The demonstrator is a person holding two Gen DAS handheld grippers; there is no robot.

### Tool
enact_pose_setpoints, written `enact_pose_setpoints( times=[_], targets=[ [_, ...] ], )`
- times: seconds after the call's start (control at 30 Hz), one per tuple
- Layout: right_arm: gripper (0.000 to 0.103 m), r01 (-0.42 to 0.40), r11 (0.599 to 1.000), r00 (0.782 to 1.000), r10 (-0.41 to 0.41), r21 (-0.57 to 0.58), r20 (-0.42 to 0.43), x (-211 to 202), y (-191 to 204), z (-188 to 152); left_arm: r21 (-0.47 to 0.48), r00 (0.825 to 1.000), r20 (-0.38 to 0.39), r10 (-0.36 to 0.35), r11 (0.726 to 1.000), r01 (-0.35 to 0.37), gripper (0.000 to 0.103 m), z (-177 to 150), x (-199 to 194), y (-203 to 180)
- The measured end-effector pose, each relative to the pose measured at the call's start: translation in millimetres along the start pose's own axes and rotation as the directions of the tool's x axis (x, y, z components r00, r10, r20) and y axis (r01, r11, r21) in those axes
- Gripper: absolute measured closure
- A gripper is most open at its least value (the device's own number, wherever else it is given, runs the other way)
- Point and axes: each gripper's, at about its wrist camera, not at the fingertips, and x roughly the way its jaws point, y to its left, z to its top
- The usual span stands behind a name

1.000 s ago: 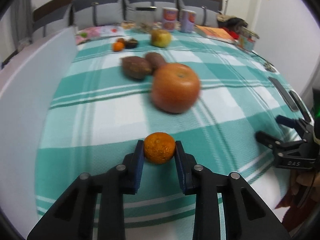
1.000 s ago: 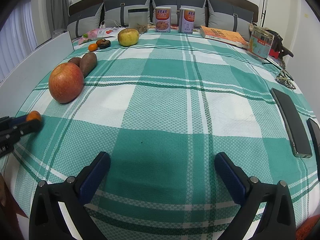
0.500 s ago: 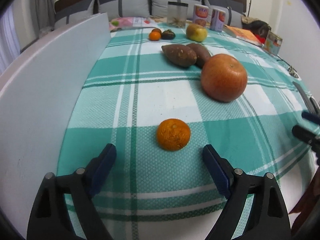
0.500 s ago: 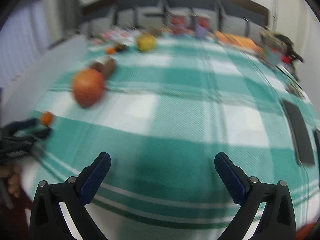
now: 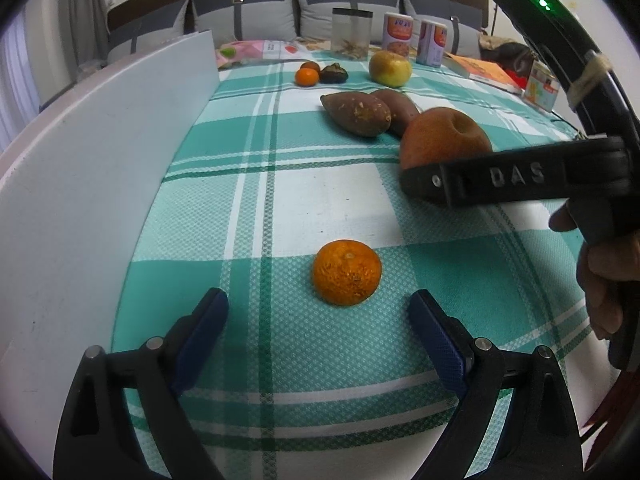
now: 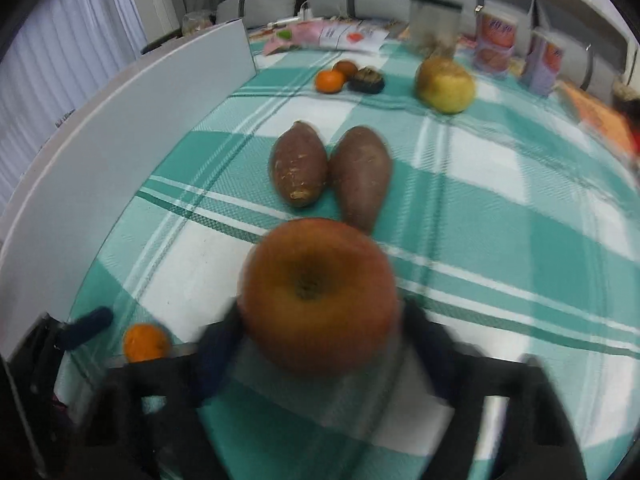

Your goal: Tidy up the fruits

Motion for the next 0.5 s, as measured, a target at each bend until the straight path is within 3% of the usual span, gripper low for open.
enact_pose_setpoints(
  times=[0.2,0.33,0.5],
  targets=[
    [0.035,-0.027,0.999,1.0,0.027,0.043,0.004,-32,-28,-15,0.0,1.0,0.0,0.001,1.0,-0.001,0.009,0,0,0],
    [0.035,0.051,0.998,0.998,-0.05,0.024,-0.029,-69,-62,-46,-0.005,1.0,-0.002,0.005,1.0,-0.005,0.009,0,0,-1],
    [0.035,0.125,0.992,0.992,-0.124,0.024,-0.037,-80,-91,-94,-0.007,1.0,-0.003,0.006,1.0,-0.006,0.009,1,1,-1]
  ],
)
